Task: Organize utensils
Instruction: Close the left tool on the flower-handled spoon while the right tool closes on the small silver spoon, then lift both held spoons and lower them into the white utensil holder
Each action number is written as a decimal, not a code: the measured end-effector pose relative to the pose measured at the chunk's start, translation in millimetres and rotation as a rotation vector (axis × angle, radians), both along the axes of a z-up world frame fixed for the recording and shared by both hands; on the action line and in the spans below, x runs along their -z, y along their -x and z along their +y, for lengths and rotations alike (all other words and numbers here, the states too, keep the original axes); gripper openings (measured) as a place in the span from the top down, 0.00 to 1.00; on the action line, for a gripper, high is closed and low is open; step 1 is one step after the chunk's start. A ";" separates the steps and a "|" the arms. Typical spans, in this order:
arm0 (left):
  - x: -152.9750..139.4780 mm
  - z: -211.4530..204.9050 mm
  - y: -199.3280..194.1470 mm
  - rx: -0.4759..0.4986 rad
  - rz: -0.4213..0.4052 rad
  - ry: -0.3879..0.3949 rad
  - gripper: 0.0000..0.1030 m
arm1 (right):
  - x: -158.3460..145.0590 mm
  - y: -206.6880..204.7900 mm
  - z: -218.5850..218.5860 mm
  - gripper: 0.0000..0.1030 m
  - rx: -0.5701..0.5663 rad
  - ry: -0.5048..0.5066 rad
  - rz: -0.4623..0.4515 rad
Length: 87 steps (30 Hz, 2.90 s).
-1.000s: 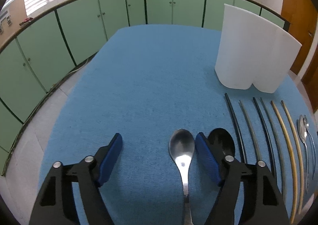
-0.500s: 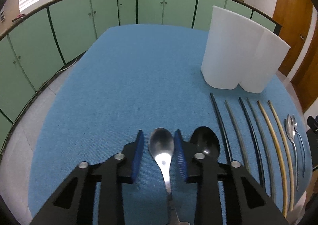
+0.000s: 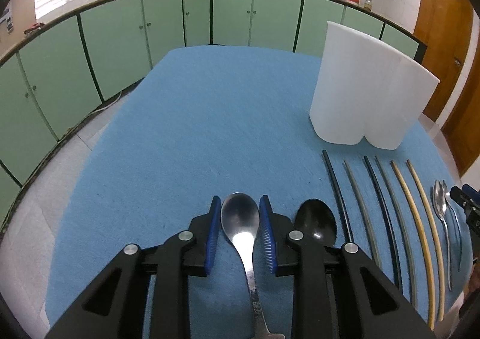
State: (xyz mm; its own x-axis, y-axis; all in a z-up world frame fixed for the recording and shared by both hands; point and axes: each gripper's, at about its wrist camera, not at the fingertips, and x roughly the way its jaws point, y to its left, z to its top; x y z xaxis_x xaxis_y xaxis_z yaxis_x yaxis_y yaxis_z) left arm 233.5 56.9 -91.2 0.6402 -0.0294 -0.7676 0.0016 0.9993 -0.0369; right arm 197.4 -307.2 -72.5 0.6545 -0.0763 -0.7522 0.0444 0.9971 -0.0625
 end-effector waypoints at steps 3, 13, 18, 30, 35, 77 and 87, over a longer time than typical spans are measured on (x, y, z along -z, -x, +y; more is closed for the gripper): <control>-0.7 0.7 -2.2 0.000 -0.001 -0.004 0.75 | 5.4 -6.2 -0.1 0.55 -0.001 -0.004 0.016; 0.8 -2.5 -3.8 0.000 -0.010 -0.008 0.75 | 16.6 -24.5 -3.1 0.61 0.007 -0.036 0.061; 0.6 -2.5 -3.5 0.001 -0.010 -0.009 0.75 | 16.8 -26.7 -3.5 0.73 -0.005 -0.047 0.069; -15.2 -1.9 17.4 0.006 -0.102 0.004 0.75 | -7.1 9.6 -1.7 0.73 -0.020 -0.080 -0.057; -24.9 -3.3 33.1 0.014 -0.166 0.023 0.75 | -29.6 28.2 1.7 0.74 -0.050 -0.093 -0.142; -133.4 -6.2 45.5 0.032 -0.569 0.113 0.75 | -157.7 13.5 38.2 0.74 -0.196 -0.138 -0.540; -190.2 -35.8 -6.2 0.086 -0.687 0.151 0.75 | -186.6 -46.4 42.4 0.74 -0.193 -0.219 -0.653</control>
State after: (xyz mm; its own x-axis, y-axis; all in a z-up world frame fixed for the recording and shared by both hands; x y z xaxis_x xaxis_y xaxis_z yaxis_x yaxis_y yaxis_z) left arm 239.7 21.1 98.9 0.9689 -0.1762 -0.1740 0.1533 0.9786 -0.1374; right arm 243.8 -264.8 114.1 0.9630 0.1946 -0.1865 -0.1744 0.9774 0.1193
